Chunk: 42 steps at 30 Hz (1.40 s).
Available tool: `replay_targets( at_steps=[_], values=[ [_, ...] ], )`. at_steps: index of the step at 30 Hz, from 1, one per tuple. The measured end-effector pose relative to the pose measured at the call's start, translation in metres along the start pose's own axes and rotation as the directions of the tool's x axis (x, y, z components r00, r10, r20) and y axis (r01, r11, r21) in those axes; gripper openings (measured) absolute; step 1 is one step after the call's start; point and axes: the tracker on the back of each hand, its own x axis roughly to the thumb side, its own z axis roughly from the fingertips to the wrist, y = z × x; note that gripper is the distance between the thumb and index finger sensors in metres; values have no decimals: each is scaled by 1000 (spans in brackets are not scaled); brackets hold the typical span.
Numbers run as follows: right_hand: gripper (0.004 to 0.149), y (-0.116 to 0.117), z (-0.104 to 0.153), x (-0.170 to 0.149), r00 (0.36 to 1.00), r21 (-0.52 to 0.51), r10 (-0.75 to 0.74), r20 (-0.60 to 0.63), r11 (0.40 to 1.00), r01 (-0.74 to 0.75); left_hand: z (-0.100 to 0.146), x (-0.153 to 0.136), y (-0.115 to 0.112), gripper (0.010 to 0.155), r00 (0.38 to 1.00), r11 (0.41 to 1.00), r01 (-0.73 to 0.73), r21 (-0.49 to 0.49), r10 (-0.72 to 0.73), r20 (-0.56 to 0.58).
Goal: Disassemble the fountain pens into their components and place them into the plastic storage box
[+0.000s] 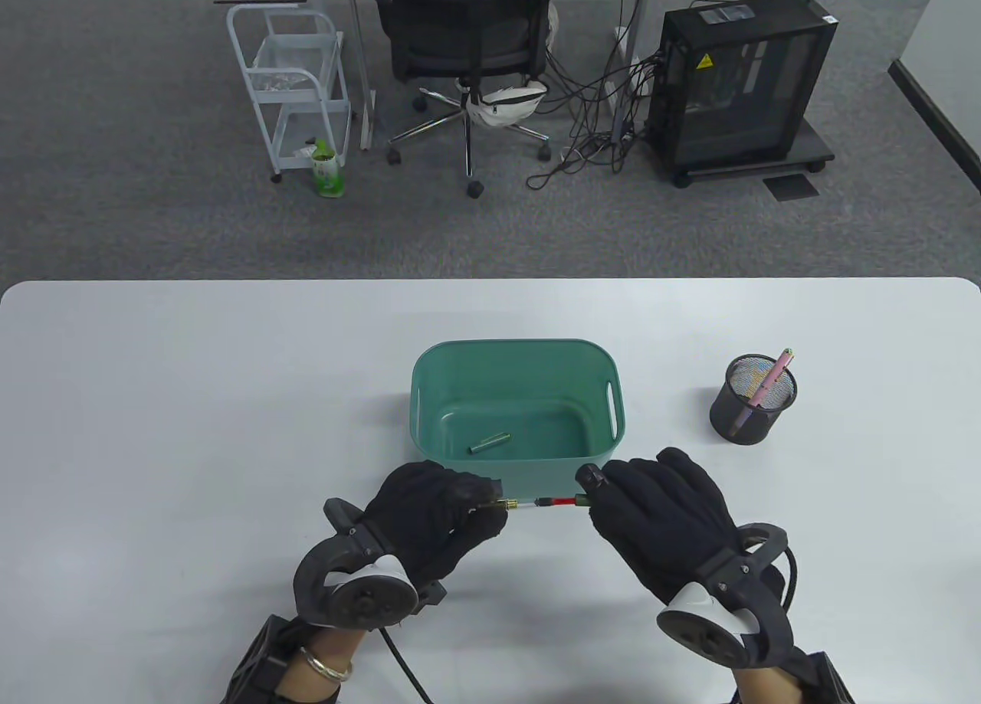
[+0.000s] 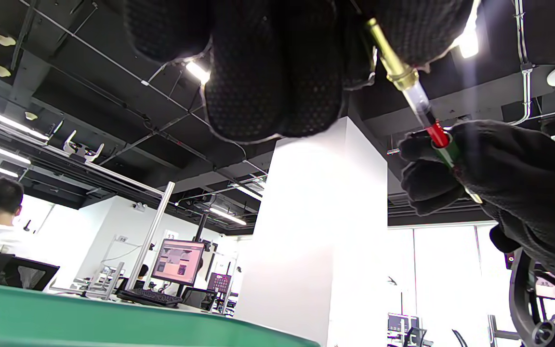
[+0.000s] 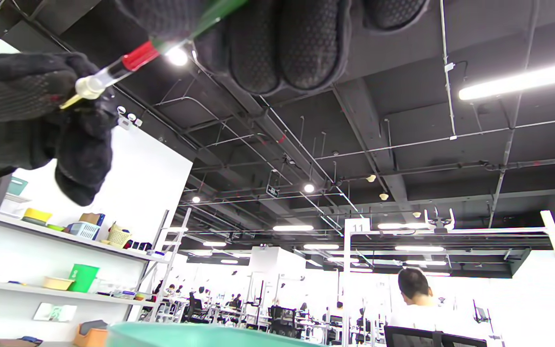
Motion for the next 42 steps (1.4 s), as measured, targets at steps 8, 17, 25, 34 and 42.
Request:
replay_targets(
  at_steps=[8,17,25,34,42],
  values=[
    [44,-5,0,-6,1000,-20,-10,-30,1000,10,-1,-2,1,45,1000,1000,-1,-1,1,-13],
    [45,-16,-2,-4,999,-66,-38,-37,997,35,-5,-6,-4,45,999,1000,3,-20,-4,-53],
    [45,-28,-3,-3,997,-111,-71,-41,992,66,-23,-16,-19,44,987,995,23,-97,-38,-158],
    [45,-34,-3,-3,992,-133,-119,-43,985,112,-57,-32,-53,44,949,957,19,-288,-108,-297],
    [45,-35,-2,-4,990,-137,-136,-42,982,129,-71,-47,-81,43,892,918,55,-393,-222,-393]
  ],
)
